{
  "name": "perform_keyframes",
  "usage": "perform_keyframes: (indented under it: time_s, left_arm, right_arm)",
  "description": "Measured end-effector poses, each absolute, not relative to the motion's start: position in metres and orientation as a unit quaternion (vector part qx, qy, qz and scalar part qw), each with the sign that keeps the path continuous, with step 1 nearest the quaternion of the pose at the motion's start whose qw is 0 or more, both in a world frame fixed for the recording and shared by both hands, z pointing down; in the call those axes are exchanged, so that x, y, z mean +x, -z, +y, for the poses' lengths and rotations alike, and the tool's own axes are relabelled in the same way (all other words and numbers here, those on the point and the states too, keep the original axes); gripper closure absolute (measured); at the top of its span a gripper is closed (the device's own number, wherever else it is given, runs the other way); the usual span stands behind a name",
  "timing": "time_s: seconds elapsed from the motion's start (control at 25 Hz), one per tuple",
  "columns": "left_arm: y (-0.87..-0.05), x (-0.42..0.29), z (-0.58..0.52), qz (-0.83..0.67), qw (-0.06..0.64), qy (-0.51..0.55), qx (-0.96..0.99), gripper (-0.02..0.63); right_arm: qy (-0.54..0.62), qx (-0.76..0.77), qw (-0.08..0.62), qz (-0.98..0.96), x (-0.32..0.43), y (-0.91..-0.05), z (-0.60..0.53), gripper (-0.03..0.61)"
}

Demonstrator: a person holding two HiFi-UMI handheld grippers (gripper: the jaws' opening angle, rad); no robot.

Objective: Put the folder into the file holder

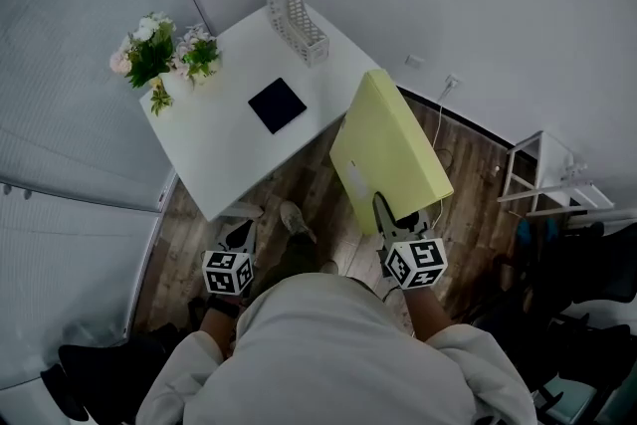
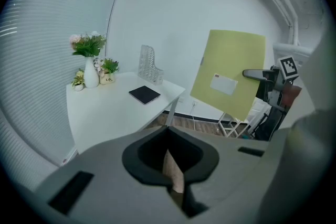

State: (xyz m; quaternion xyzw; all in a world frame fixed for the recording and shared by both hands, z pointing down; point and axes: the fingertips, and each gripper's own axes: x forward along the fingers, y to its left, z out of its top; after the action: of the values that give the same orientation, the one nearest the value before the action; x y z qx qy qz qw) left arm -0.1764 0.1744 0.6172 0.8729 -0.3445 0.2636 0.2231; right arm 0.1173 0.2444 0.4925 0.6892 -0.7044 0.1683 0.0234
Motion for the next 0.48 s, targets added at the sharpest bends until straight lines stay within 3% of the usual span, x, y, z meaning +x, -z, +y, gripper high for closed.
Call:
perform_keyframes:
  time_s: [0.48]
  left_arm:
    - [-0.608, -0.106, 0.001, -0.301, 0.232, -0.227, 0.896, 0.605]
  right_arm:
    - [-0.148, 0.699, 0.054, -0.698, 0.152, -0.461, 0.074, 0.426]
